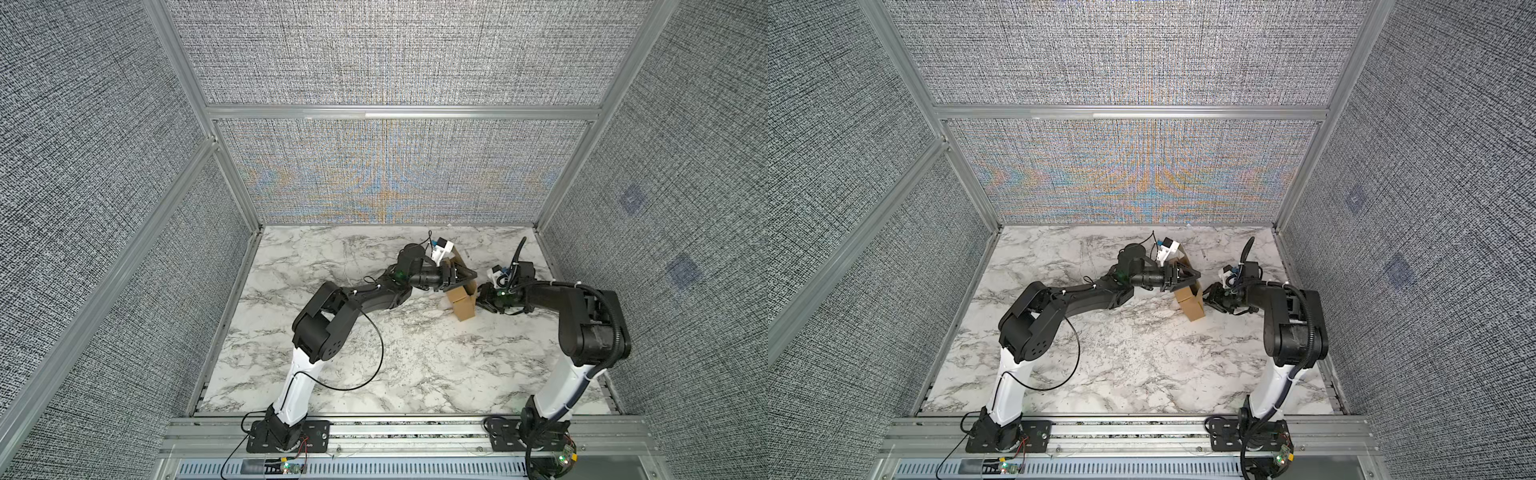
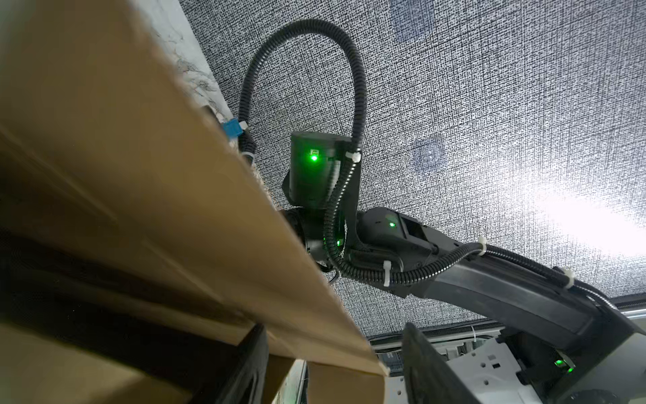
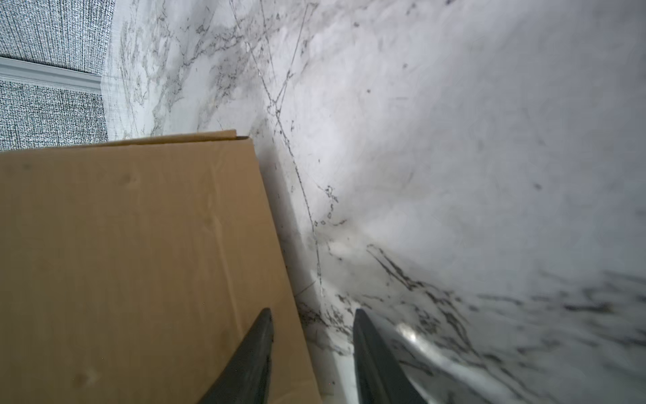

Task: Assemble paper box
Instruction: Turn over the paper box at the middle-right of the table.

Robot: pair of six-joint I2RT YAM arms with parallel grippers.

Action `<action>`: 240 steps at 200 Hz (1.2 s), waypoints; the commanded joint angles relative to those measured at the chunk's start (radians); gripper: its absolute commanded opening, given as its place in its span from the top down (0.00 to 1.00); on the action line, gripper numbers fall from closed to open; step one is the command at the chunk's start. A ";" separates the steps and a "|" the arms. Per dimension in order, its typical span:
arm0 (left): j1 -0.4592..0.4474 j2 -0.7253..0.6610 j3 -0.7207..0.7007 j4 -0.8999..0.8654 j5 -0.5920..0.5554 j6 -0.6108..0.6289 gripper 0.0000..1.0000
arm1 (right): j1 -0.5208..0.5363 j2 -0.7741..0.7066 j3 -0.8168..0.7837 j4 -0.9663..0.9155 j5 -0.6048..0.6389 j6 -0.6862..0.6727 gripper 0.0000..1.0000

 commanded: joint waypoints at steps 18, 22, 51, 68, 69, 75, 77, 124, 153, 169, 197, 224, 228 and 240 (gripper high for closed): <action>-0.008 0.039 0.056 -0.035 -0.012 0.003 0.36 | 0.006 0.002 0.006 -0.009 -0.024 0.002 0.60; -0.010 0.042 0.063 -0.037 -0.012 0.001 0.36 | 0.006 0.004 0.007 -0.009 -0.024 0.001 0.60; -0.011 0.055 0.096 -0.043 -0.009 -0.002 0.36 | 0.005 0.005 0.010 -0.013 -0.021 -0.005 0.60; -0.011 0.061 0.111 -0.052 -0.009 -0.002 0.37 | 0.004 0.013 0.022 -0.021 -0.020 -0.008 0.60; -0.011 0.062 0.112 -0.052 -0.008 -0.002 0.37 | 0.004 0.013 0.023 -0.021 -0.020 -0.008 0.60; -0.012 0.063 0.117 -0.055 -0.008 -0.002 0.37 | 0.004 0.016 0.028 -0.023 -0.021 -0.007 0.60; -0.011 0.066 0.120 -0.056 -0.008 -0.002 0.37 | 0.004 0.017 0.030 -0.024 -0.021 -0.007 0.60; -0.013 0.089 0.171 -0.054 0.008 0.007 0.38 | -0.014 0.060 0.070 -0.036 -0.034 -0.027 0.60; -0.013 0.114 0.201 -0.048 0.015 0.011 0.39 | -0.043 0.097 0.105 -0.063 -0.046 -0.053 0.60; -0.013 0.130 0.212 -0.046 0.017 0.008 0.39 | -0.056 0.110 0.121 -0.074 -0.047 -0.064 0.60; -0.020 0.147 0.237 -0.045 0.024 0.004 0.39 | -0.069 0.131 0.139 -0.082 -0.052 -0.070 0.60; -0.031 0.156 0.277 -0.046 0.035 0.009 0.39 | -0.069 0.153 0.148 -0.081 -0.057 -0.068 0.60; -0.032 0.156 0.282 -0.044 0.038 0.009 0.39 | -0.069 0.154 0.148 -0.078 -0.058 -0.068 0.60; -0.034 0.156 0.291 -0.043 0.044 0.008 0.39 | -0.069 0.156 0.147 -0.072 -0.058 -0.064 0.60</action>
